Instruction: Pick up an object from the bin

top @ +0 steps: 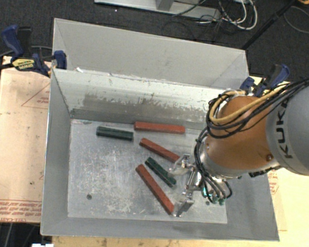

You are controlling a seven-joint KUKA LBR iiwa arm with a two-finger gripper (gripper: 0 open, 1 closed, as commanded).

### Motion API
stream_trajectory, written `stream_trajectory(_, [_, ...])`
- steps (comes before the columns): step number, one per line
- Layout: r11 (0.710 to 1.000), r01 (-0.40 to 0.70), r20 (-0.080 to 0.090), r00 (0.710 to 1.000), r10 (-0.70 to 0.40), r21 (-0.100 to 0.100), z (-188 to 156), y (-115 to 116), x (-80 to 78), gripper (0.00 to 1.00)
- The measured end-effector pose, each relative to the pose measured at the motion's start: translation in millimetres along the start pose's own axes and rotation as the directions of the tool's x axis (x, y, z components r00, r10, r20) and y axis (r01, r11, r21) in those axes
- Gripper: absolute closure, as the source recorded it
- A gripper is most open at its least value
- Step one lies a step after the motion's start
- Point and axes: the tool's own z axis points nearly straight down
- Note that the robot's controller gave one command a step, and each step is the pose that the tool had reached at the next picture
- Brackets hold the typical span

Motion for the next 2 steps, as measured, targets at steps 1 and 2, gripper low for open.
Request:
stream_trajectory(1, [1.0,-0.001,0.008,1.0,0.001,0.0,-3,0,-1.9,0.0])
stream_trajectory(2, [0.998,-0.069,0.052,0.996,0.069,-0.007,73,32,-11.8,1.0])
